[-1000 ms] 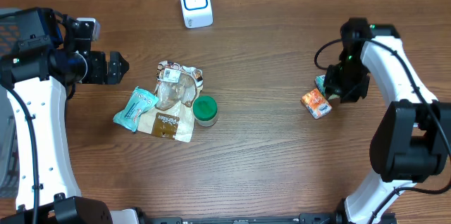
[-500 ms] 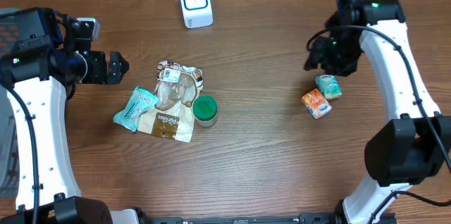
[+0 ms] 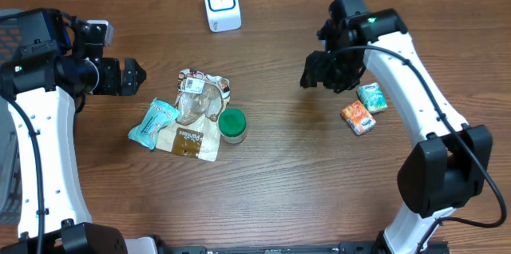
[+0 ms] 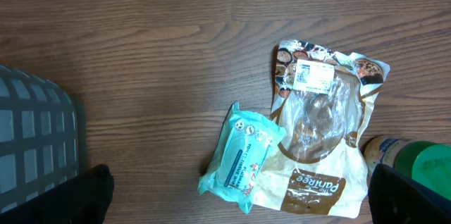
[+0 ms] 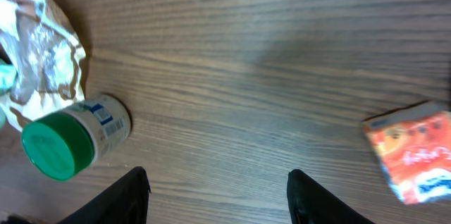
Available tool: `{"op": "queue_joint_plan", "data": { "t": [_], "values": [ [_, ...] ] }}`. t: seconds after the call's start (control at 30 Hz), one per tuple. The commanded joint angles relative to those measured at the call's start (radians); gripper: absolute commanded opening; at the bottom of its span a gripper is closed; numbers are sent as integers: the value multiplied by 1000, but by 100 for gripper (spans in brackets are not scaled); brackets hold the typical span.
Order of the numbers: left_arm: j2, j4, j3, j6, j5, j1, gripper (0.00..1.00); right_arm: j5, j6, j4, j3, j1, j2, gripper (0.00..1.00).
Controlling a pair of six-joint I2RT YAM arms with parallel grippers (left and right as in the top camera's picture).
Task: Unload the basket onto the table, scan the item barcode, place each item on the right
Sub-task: 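Open the right gripper and withdraw it upward, then move the right gripper left toward the green-lidded jar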
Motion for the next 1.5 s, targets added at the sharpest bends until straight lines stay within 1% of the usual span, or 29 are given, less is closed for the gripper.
{"op": "queue_joint_plan", "data": {
  "t": [0.0, 0.47, 0.63, 1.1, 1.2, 1.33, 1.47],
  "values": [
    [-6, 0, 23, 14, 11, -1, 100, -7, -5, 11, -13, 30, -26, 60],
    [-6, 0, 23, 14, 11, -1, 100, -18, 7, 21, -14, 122, -23, 60],
    [-6, 0, 23, 14, 11, -1, 100, -63, 7, 34, -21, 150, -22, 60],
    [-6, 0, 23, 14, 11, -1, 100, -104, 6, 144, -74, 279, -18, 61],
    [-6, 0, 23, 14, 11, -1, 99, -91, 2, 186, -74, 321, -18, 70],
    [-6, 0, 23, 14, 11, -1, 99, 17, 2, 254, -74, 378, -18, 88],
    [-6, 0, 23, 14, 11, -1, 99, 167, 1, 309, -74, 429, -17, 98]
  ]
}}
